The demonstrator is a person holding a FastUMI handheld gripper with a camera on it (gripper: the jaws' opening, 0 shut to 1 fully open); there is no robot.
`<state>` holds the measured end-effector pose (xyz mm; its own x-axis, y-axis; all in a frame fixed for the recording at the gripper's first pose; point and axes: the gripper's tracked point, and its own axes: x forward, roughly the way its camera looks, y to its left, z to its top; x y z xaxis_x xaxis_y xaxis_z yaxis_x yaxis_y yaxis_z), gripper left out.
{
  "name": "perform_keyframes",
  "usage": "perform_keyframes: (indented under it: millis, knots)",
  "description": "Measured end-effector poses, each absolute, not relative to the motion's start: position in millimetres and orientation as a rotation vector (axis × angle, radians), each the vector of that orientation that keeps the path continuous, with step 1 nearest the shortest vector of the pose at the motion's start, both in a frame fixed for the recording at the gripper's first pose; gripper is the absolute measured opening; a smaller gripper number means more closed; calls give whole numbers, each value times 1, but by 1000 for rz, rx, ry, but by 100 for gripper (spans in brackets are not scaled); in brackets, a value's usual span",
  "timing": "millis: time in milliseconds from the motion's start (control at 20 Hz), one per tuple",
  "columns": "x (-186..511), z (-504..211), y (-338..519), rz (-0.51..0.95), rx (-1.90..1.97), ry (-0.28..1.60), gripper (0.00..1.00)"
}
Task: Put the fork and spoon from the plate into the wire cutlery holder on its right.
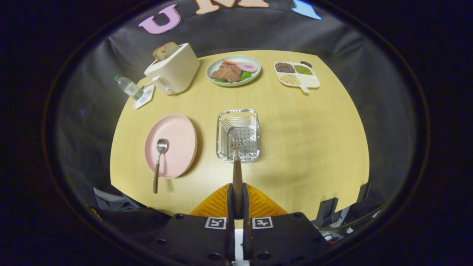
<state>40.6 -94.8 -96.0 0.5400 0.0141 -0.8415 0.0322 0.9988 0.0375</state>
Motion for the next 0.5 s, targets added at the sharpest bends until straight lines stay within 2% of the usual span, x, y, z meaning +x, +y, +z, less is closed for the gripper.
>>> perform_keyframes:
  millis: [150, 200, 500]
  knots:
    - [45, -90, -95, -32, 65, 982, 18]
    - [45, -88, -93, -27, 78, 971, 18]
    - [42, -78, -99, -106, 53, 867, 63]
